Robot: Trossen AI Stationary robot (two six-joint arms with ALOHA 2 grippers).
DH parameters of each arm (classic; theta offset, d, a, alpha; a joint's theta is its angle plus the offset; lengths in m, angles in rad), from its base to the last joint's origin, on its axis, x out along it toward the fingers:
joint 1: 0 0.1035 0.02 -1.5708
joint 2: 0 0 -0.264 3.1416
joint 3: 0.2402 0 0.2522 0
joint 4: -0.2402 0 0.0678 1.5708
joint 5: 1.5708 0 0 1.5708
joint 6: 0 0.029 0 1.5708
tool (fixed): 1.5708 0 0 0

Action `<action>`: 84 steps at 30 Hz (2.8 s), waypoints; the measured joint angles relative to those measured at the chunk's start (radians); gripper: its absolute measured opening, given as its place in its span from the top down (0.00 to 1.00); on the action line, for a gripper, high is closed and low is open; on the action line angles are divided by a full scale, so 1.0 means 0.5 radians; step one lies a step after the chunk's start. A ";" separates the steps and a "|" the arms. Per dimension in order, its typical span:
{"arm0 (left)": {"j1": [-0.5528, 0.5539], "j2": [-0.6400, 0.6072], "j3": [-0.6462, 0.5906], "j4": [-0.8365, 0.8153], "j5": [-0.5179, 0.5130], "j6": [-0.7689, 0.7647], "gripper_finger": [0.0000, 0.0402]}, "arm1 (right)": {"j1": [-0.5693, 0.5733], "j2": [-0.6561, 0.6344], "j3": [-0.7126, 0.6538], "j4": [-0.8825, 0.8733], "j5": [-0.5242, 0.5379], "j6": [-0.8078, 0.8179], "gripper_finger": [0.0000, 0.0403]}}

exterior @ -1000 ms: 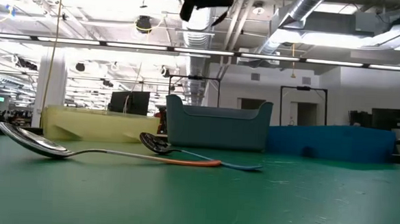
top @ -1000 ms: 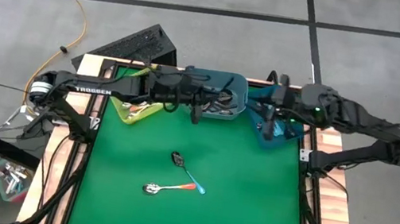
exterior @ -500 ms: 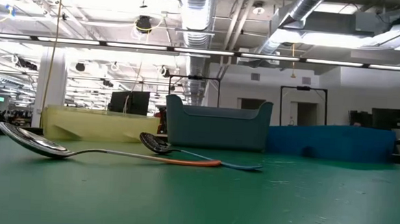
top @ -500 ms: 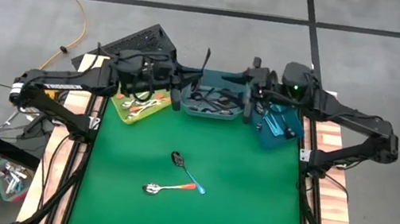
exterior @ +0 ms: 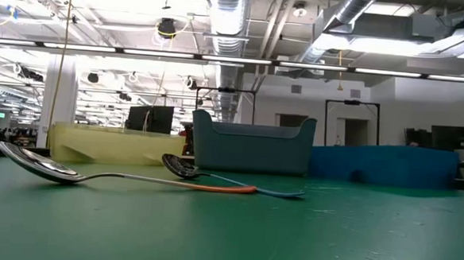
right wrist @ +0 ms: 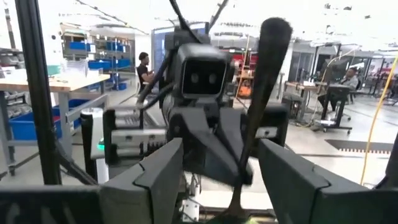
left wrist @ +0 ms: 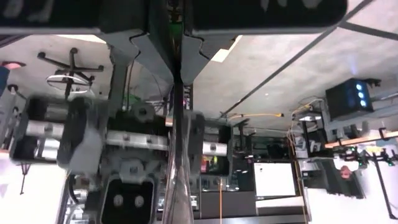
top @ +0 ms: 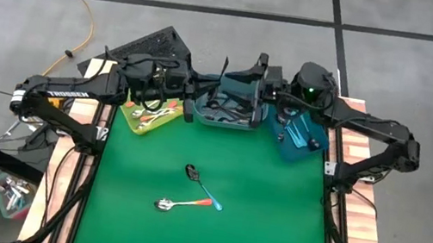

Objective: Sort silverware by color (type)
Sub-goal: Put the black spoon into the light blue bin

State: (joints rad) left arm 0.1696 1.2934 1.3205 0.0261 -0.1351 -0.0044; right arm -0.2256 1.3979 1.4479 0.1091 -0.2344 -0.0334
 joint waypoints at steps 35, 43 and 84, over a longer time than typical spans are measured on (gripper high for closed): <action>0.323 0.069 -0.001 0.203 0.450 0.121 1.00 | -0.392 -0.009 0.076 -0.208 -0.199 -0.099 0.43; 0.529 0.069 -0.001 0.263 0.610 0.137 1.00 | -0.584 -0.010 0.076 -0.205 -0.330 -0.115 0.43; 0.824 0.042 -1.031 1.521 0.872 -0.262 1.00 | -0.601 0.491 0.069 0.366 -0.641 0.202 0.43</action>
State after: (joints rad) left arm 0.5814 1.3144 0.8051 0.7868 0.3009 -0.1353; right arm -0.5260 1.6434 1.4822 0.2919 -0.5547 0.0677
